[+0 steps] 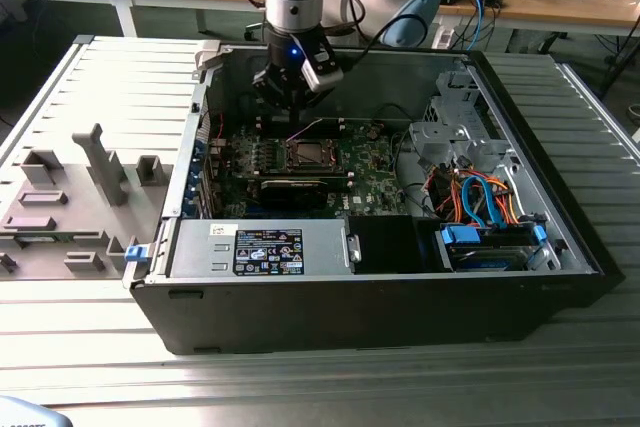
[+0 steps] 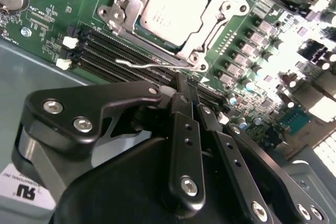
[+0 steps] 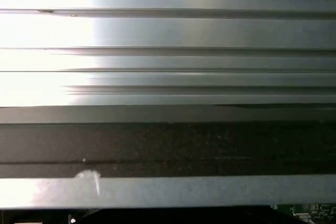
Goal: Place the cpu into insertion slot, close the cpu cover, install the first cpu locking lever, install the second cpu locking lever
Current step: 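Install the first cpu locking lever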
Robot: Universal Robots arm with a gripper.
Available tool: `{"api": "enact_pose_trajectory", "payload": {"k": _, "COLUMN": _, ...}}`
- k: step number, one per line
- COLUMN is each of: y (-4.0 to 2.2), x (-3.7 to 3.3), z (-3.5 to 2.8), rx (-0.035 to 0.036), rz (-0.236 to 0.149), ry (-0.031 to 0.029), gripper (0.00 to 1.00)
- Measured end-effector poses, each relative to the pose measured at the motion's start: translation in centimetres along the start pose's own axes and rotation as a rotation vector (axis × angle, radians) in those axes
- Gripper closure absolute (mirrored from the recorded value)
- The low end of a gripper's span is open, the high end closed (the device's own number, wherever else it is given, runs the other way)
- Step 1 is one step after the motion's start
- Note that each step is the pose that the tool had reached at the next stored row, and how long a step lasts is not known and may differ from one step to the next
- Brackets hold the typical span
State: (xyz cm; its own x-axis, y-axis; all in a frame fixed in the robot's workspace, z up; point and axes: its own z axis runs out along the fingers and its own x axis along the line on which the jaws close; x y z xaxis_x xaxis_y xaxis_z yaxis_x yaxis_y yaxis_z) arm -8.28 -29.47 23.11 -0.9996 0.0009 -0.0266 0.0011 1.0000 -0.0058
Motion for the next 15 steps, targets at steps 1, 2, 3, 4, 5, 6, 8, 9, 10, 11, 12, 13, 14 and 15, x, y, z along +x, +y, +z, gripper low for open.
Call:
{"api": "enact_pose_trajectory", "payload": {"k": 1, "y": 0.01, "x": -0.12, "z": 0.14, "rx": 0.0003, "rz": -0.001, "ry": 0.0000, "gripper": 0.89}}
{"api": "enact_pose_trajectory", "payload": {"k": 2, "y": 0.01, "x": -0.19, "z": 0.21, "rx": 0.0006, "rz": -0.002, "ry": 0.0000, "gripper": 0.89}}
{"api": "enact_pose_trajectory", "payload": {"k": 3, "y": 0.02, "x": -0.23, "z": 0.29, "rx": 0.0008, "rz": -0.003, "ry": 0.0001, "gripper": 0.89}}
{"api": "enact_pose_trajectory", "payload": {"k": 4, "y": 0.02, "x": -0.29, "z": 0.39, "rx": 0.0007, "rz": -0.004, "ry": 0.0000, "gripper": 0.89}}
{"api": "enact_pose_trajectory", "payload": {"k": 5, "y": 0.03, "x": -0.34, "z": 0.48, "rx": 0.0009, "rz": -0.005, "ry": 0.0000, "gripper": 0.89}}
{"api": "enact_pose_trajectory", "payload": {"k": 6, "y": 0.04, "x": -0.40, "z": 0.59, "rx": 0.0009, "rz": -0.006, "ry": 0.0000, "gripper": 0.89}}
{"api": "enact_pose_trajectory", "payload": {"k": 8, "y": 0.05, "x": -0.49, "z": 0.78, "rx": 0.0010, "rz": -0.008, "ry": 0.0000, "gripper": 0.89}}
{"api": "enact_pose_trajectory", "payload": {"k": 9, "y": 0.05, "x": -0.52, "z": 0.91, "rx": 0.0009, "rz": -0.015, "ry": -0.0001, "gripper": 0.89}}
{"api": "enact_pose_trajectory", "payload": {"k": 10, "y": 0.05, "x": -0.53, "z": 0.98, "rx": 0.0008, "rz": -0.021, "ry": -0.0001, "gripper": 0.89}}
{"api": "enact_pose_trajectory", "payload": {"k": 11, "y": 0.06, "x": -0.56, "z": 1.04, "rx": 0.0006, "rz": -0.026, "ry": -0.0002, "gripper": 0.89}}
{"api": "enact_pose_trajectory", "payload": {"k": 12, "y": 0.06, "x": -0.60, "z": 1.12, "rx": 0.0005, "rz": -0.031, "ry": -0.0002, "gripper": 0.89}}
{"api": "enact_pose_trajectory", "payload": {"k": 13, "y": 0.07, "x": -0.66, "z": 1.21, "rx": 0.0004, "rz": -0.033, "ry": -0.0002, "gripper": 0.89}}
{"api": "enact_pose_trajectory", "payload": {"k": 14, "y": 0.07, "x": -0.73, "z": 1.29, "rx": 0.0004, "rz": -0.034, "ry": -0.0002, "gripper": 0.89}}
{"api": "enact_pose_trajectory", "payload": {"k": 15, "y": 0.07, "x": -0.82, "z": 1.36, "rx": 0.0004, "rz": -0.034, "ry": -0.0001, "gripper": 0.89}}
